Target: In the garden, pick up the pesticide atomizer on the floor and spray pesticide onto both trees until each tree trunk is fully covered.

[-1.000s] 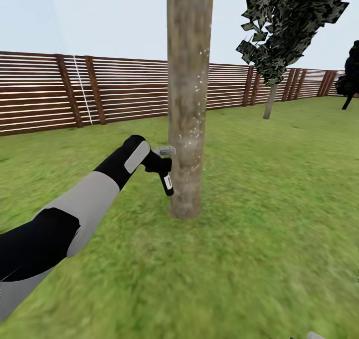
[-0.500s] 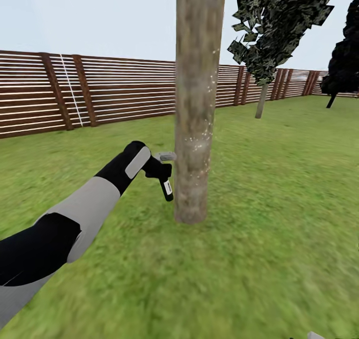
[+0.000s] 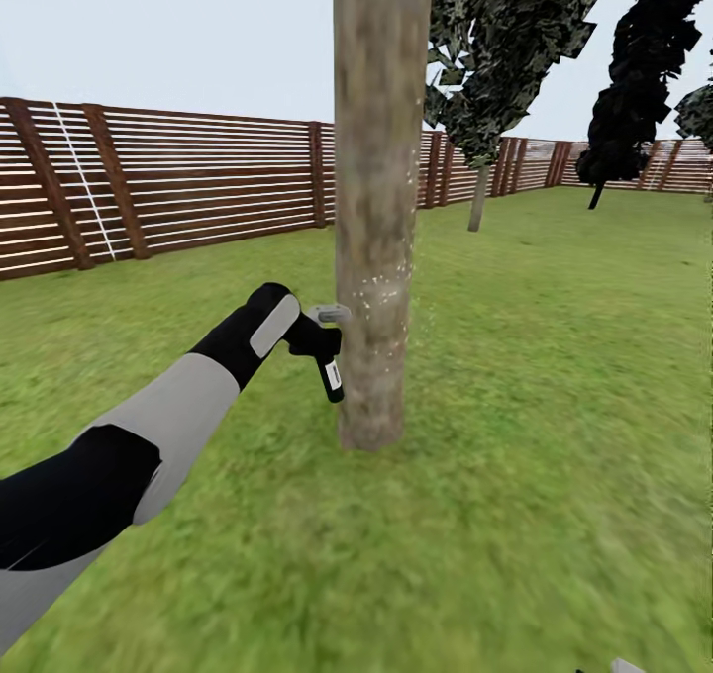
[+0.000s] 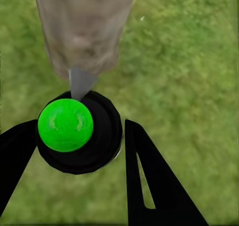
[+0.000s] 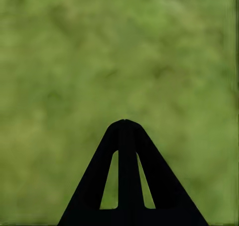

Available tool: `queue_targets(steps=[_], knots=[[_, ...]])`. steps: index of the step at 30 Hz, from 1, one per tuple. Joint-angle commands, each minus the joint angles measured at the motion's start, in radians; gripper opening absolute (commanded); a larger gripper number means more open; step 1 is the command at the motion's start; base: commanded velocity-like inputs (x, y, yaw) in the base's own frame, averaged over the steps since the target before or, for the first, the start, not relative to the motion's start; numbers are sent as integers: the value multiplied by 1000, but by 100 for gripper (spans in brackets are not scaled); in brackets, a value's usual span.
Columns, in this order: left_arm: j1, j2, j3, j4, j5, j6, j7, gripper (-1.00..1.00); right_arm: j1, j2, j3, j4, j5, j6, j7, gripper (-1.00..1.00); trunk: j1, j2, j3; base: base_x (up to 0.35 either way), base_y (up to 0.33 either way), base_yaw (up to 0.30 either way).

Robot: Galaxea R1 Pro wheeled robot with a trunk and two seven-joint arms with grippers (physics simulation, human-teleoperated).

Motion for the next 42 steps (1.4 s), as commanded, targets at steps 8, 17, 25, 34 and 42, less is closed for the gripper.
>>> queue_targets(steps=[8,17,25,34,42], knots=[[15,0,-30,-2,12,2,8,-100,1,0,1,-3,-8,5,-5,-100,0,0,-1,-22,200,-171],[16,16,-34,-49,12,2,10,-100,1,0,1,-3,-7,5,-5,-100,0,0,-1,75,170,-183],[16,29,-34,-76,12,2,11,-100,1,1,2,-3,-8,5,-5,-100,0,0,-1,-181,232,-205],[-23,28,-33,-104,11,2,16,-100,1,19,1,-3,-3,5,-7,-100,0,0,-1,-19,22,-10],[-207,18,-76,80,12,2,17,-100,1,20,3,-3,-1,7,-8,-100,0,0,-1,0,0,0]])
